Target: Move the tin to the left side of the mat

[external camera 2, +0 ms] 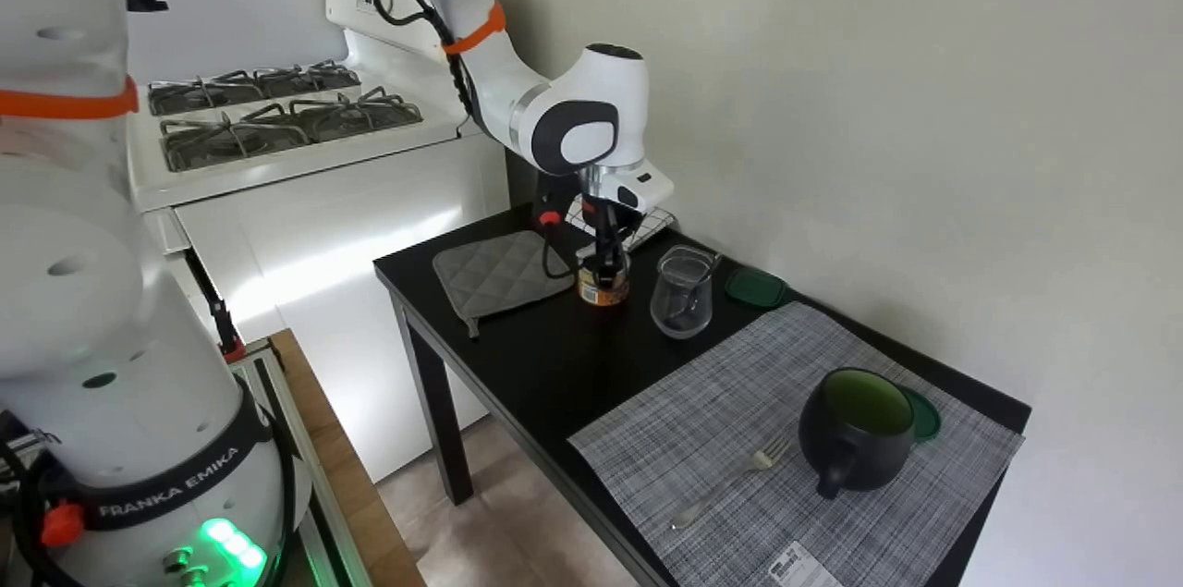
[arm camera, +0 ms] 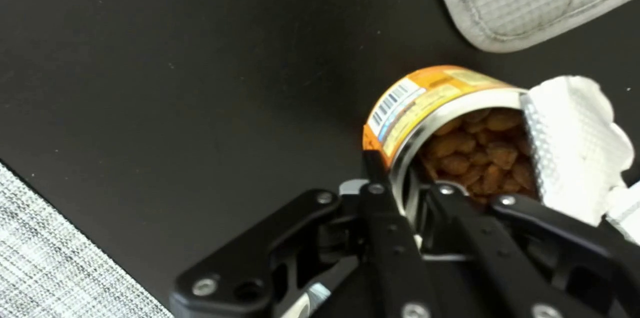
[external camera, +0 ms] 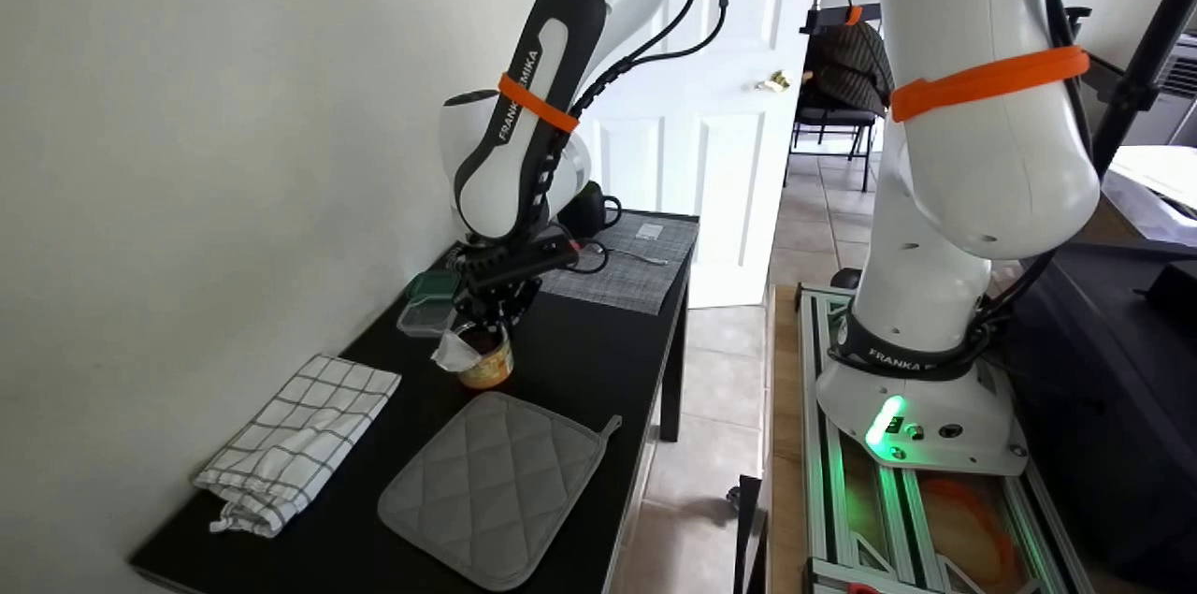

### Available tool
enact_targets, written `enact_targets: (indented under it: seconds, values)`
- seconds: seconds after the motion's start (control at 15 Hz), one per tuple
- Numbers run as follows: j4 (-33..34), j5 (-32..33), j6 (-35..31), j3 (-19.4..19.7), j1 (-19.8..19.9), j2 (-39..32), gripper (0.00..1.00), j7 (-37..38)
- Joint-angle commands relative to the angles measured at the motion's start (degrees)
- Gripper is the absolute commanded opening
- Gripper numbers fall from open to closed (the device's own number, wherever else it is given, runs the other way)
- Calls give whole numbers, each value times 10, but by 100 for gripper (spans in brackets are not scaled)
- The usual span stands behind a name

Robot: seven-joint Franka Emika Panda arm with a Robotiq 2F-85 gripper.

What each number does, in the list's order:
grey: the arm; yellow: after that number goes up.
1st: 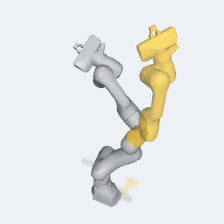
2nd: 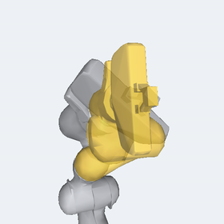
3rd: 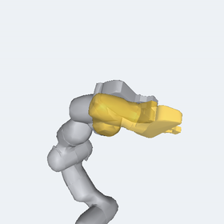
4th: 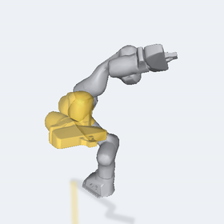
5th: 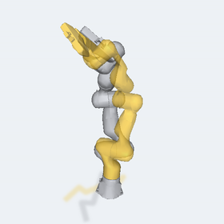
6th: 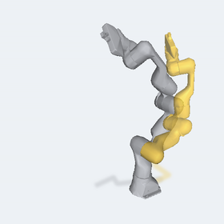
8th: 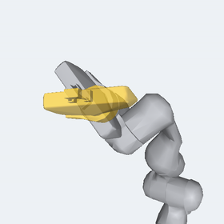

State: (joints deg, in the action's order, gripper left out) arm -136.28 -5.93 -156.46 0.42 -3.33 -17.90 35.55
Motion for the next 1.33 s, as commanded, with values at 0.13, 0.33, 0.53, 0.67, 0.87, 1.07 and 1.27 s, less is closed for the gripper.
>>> enact_targets:
  seconds: [0.13,0.33,0.53,0.67,0.87,1.07,1.27]
  values:
    - [-17,11,-2,20,-27,27,3,2]
    - [-28,38,-2,28,-49,50,3,14]
    - [-16,88,22,35,-73,58,3,30]
    - [2,126,48,35,-87,59,3,40]
    - [43,131,98,4,-88,44,3,-1]
    - [86,87,127,-37,-81,24,3,-73]
    - [77,83,126,-38,-86,33,12,-83]
